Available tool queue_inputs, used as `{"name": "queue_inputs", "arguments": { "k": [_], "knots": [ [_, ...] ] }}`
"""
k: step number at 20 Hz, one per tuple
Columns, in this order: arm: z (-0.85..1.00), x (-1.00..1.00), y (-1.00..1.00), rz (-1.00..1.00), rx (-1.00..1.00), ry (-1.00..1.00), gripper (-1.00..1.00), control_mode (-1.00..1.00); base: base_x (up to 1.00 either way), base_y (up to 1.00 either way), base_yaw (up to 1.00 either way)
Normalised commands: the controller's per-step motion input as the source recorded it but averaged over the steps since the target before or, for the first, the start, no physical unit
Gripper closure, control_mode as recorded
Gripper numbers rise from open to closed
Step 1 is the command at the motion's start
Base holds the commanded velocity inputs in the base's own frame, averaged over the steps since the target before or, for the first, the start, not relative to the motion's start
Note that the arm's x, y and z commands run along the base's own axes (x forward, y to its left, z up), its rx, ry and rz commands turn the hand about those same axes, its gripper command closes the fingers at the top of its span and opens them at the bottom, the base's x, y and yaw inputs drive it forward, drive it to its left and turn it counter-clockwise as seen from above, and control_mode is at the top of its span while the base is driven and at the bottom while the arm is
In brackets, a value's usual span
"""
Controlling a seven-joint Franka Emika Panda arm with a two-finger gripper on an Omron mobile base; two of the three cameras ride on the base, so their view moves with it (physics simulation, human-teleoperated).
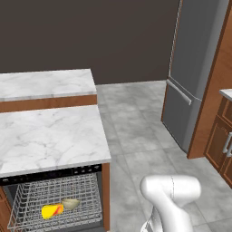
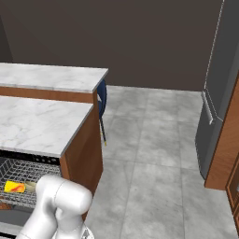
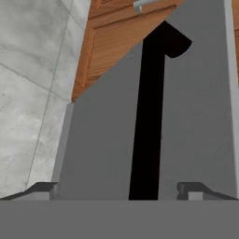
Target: Pick up the cup and bowl from the counter, place them in the dishwasher, and close the dishwasher door.
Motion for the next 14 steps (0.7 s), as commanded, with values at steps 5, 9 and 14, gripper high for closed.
{"name": "queue_inputs", "arguments": {
  "k": [5,9,14],
  "knots": [
    [-0.50,0.12,0.00,0.02,0.00,-0.07,-1.00,-1.00,0.00,0.00,0.00],
    [-0.62,0.15,0.00,0.02,-0.01,-0.07,-1.00,-1.00,0.00,0.00,0.00],
    [-0.79,0.04,0.00,0.03,-0.04,-0.08,-1.00,-1.00,0.00,0.00,0.00]
  ]
}}
